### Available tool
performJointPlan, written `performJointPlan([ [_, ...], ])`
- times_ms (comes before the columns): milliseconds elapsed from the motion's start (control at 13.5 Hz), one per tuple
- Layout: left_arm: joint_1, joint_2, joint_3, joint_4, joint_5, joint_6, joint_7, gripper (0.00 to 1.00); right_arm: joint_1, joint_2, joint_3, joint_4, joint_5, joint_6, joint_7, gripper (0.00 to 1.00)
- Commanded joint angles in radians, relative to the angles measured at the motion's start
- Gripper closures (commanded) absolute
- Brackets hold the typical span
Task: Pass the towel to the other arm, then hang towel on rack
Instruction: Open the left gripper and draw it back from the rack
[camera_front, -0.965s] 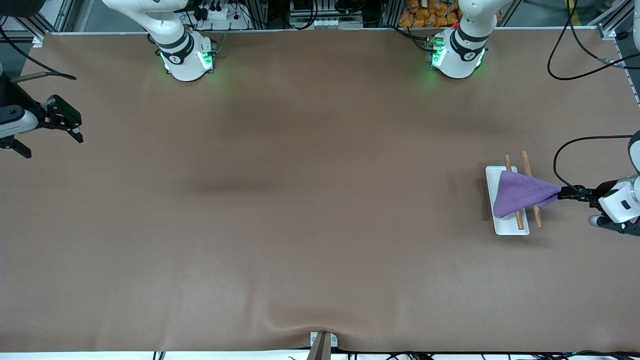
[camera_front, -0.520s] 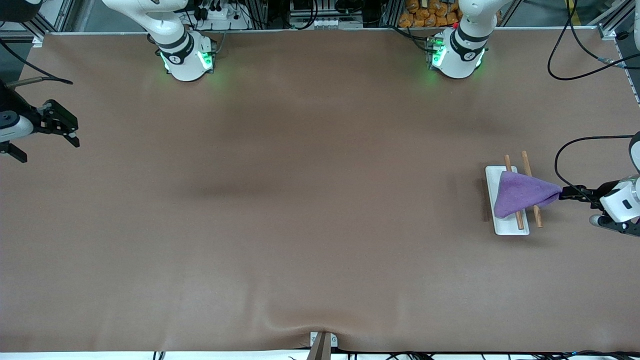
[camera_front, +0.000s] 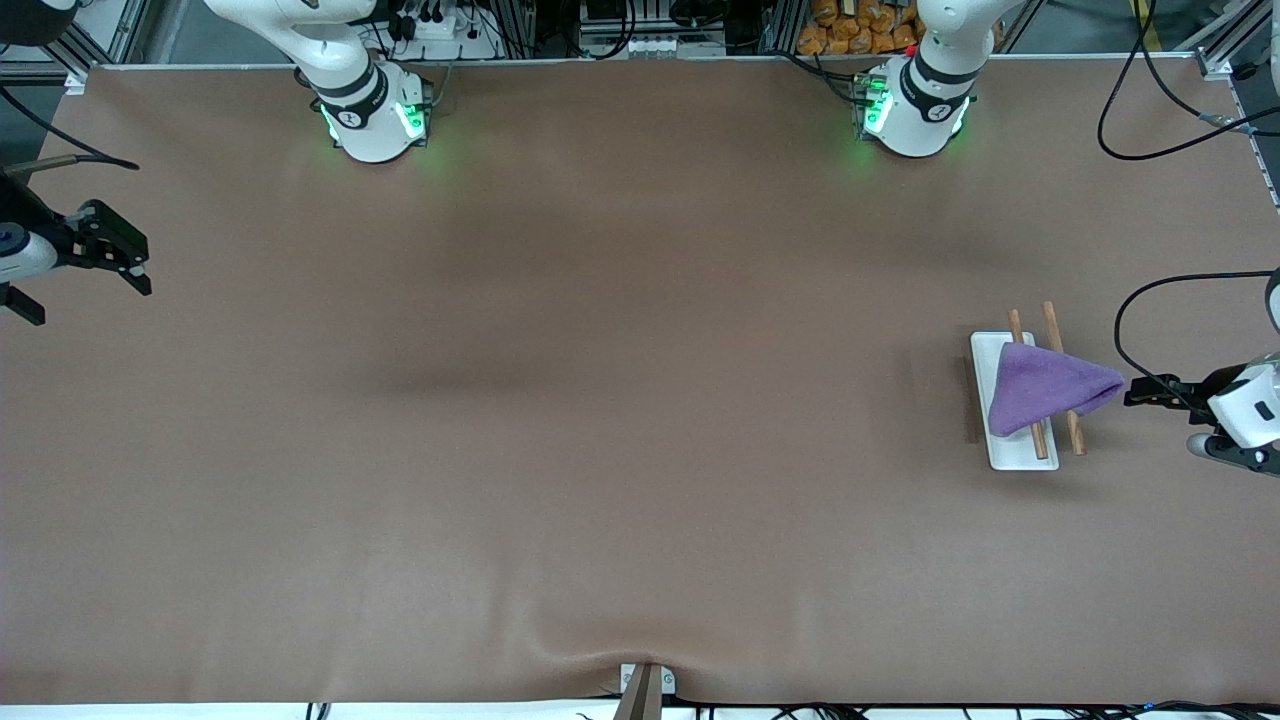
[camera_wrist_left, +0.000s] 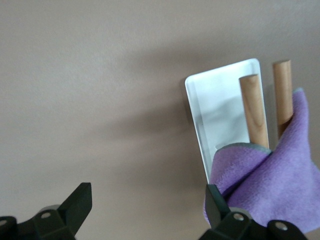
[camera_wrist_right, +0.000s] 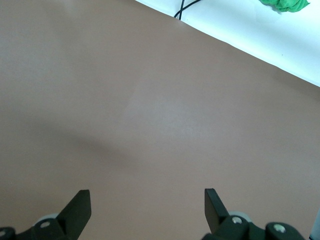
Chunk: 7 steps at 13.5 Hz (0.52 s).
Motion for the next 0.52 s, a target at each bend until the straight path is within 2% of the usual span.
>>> performJointPlan([
  [0, 0.010, -0.030, -0.012, 0.031, -0.018, -0.051, 0.027, 0.00, -0.004, 0.015, 0.005, 0.032, -0.018, -0.019, 0.018, 0.00],
  [149, 0.008, -0.034, -0.026, 0.071, -0.038, -0.103, 0.026, 0.00, -0.004, 0.015, 0.005, 0.032, -0.018, -0.019, 0.018, 0.00],
  [446, 0.007, -0.069, -0.029, 0.126, -0.165, -0.202, 0.003, 0.00, -0.005, 0.015, 0.005, 0.032, -0.016, -0.016, 0.018, 0.00],
])
